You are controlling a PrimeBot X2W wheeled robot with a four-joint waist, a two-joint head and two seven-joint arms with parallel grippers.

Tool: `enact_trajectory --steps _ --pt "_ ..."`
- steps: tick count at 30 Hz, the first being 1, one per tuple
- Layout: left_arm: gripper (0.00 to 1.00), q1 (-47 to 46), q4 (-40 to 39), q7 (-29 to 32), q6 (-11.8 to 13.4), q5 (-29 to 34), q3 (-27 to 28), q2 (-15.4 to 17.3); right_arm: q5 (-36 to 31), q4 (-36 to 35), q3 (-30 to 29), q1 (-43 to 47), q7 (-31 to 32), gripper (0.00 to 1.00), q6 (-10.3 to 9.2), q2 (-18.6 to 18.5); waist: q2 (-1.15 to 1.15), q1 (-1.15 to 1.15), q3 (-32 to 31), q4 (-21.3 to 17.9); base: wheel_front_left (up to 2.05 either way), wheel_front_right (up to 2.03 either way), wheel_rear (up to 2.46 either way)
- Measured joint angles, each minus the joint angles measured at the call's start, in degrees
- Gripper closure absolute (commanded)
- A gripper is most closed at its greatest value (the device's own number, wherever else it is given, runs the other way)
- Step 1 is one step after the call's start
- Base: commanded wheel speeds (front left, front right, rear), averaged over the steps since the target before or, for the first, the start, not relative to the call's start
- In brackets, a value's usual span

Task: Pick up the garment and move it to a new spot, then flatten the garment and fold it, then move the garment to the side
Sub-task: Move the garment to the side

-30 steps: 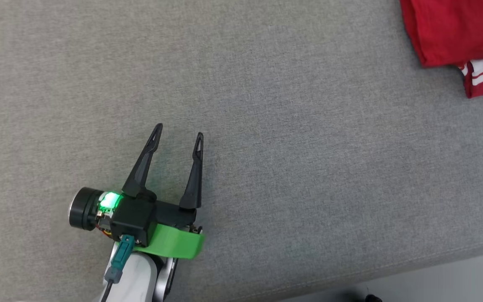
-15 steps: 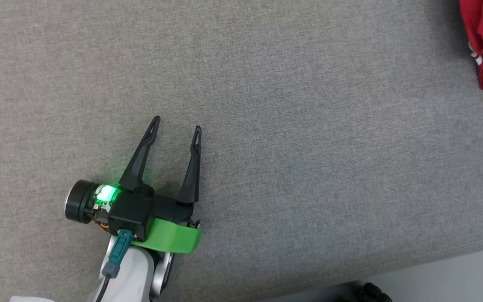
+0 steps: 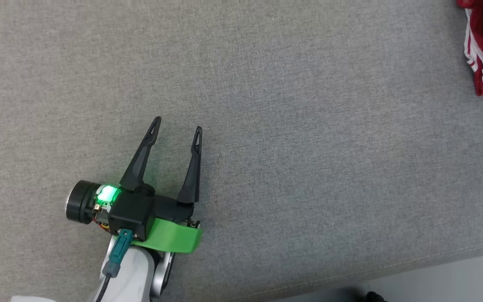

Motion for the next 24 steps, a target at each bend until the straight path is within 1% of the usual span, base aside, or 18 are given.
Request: enact_trajectory --steps 2,4,10,13,17,20,24 --pt "0.0 0.3 0.1 0.0 0.3 -0.5 0.1 0.0 -2.9 -4.0 -1.6 2.1 0.0 0.0 0.0 2.3 0.0 0.0 -1.0 0.0 0.0 0.0 0.0" --pt "0.0 0.9 0.2 0.0 0.8 -1.0 0.2 0.0 -5.0 -7.6 -2.7 5.3 0.0 0.0 0.0 5.8 0.0 0.0 -2.4 0.1 0.0 0.0 0.0" --pt "0.0 4.2 1.2 0.0 2.4 -3.5 1.1 0.0 -9.4 -14.7 -2.0 13.7 0.0 0.0 0.0 13.7 0.0 0.0 -7.6 0.2 0.0 0.0 0.0" --pt "0.0 6.2 1.2 0.0 3.8 -4.5 1.7 0.0 -11.2 -16.7 -0.4 18.2 0.0 0.0 0.0 17.0 0.0 0.0 -10.8 0.3 0.0 0.0 0.0" --pt "0.0 9.9 1.2 0.0 5.3 -6.5 2.9 0.0 -12.1 -20.1 -0.3 24.1 0.0 0.0 0.0 22.1 0.0 -0.01 -15.4 0.7 0.0 0.0 0.0" --pt "0.0 12.6 0.8 0.0 5.2 -7.9 3.3 0.0 -12.3 -22.4 -1.5 29.2 0.0 0.0 0.0 25.8 0.0 -0.01 -18.9 1.1 0.0 0.0 0.0" --pt "0.0 16.7 -0.1 0.0 5.0 -8.3 4.5 0.0 -13.9 -26.1 -2.9 35.6 0.0 0.0 0.0 29.4 0.0 -0.01 -23.8 1.5 0.0 0.0 0.0"
